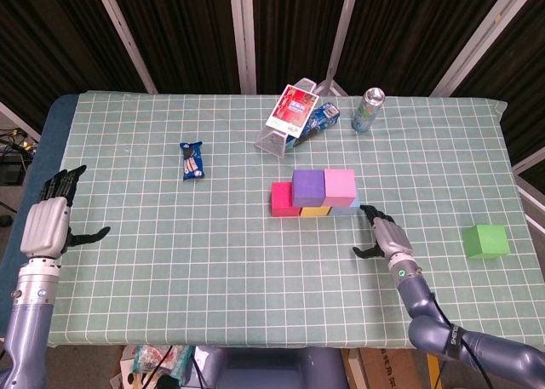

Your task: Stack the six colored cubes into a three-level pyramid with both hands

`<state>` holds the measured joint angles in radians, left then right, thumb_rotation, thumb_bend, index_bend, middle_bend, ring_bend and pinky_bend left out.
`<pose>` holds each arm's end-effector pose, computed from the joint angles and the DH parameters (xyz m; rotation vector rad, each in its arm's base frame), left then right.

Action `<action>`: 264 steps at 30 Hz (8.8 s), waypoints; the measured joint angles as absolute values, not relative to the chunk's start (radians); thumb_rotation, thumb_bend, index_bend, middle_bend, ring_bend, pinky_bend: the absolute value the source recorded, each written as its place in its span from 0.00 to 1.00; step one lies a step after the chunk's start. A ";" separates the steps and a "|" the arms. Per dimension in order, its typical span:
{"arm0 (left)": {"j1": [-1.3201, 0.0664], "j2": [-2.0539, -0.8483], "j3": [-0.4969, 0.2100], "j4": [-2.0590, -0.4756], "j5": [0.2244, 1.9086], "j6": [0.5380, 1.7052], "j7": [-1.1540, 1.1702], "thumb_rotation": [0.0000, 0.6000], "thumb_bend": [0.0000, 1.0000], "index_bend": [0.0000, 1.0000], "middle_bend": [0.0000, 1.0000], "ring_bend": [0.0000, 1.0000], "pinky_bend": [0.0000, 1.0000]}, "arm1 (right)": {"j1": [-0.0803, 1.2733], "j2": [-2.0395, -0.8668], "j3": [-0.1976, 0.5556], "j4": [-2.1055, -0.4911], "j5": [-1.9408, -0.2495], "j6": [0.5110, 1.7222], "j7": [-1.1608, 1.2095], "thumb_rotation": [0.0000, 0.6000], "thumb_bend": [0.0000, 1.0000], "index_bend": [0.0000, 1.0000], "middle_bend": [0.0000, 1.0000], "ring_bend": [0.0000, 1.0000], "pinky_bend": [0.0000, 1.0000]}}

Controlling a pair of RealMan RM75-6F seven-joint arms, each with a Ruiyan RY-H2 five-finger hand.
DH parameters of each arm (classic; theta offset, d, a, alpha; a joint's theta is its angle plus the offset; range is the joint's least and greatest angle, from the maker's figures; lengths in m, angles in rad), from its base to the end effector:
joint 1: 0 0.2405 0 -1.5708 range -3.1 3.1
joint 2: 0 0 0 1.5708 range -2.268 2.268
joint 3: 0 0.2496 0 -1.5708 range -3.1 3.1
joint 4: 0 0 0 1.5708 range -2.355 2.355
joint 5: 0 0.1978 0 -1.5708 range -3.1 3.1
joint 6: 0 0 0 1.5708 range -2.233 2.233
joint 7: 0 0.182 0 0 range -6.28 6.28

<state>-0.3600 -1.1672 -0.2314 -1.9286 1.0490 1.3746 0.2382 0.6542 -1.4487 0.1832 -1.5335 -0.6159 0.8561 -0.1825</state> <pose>-0.2193 0.3047 0.1483 -1.2303 -1.1019 -1.0289 -0.2404 -0.3545 -0.0048 1.4000 -1.6078 0.7294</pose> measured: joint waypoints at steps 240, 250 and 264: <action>-0.316 -1.060 -0.182 -2.071 1.095 1.352 0.243 1.00 0.11 0.00 0.00 0.00 0.01 | 1.425 -1.236 0.457 -1.724 0.481 1.227 -1.236 1.00 0.32 0.07 0.40 0.28 0.00; -0.316 -1.056 -0.184 -2.067 1.092 1.351 0.234 1.00 0.11 0.00 0.00 0.00 0.01 | 1.423 -1.262 0.483 -1.702 0.480 1.245 -1.256 1.00 0.32 0.07 0.40 0.28 0.00; -0.319 -1.057 -0.184 -2.065 1.086 1.347 0.233 1.00 0.11 0.00 0.00 0.00 0.01 | 1.409 -1.279 0.503 -1.690 0.480 1.263 -1.287 1.00 0.32 0.07 0.40 0.28 0.00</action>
<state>-0.3189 -1.0570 -0.1835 -2.0649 1.0857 1.3474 0.2328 1.4085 -1.2792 0.5033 -1.6903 0.4798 1.2627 -1.2874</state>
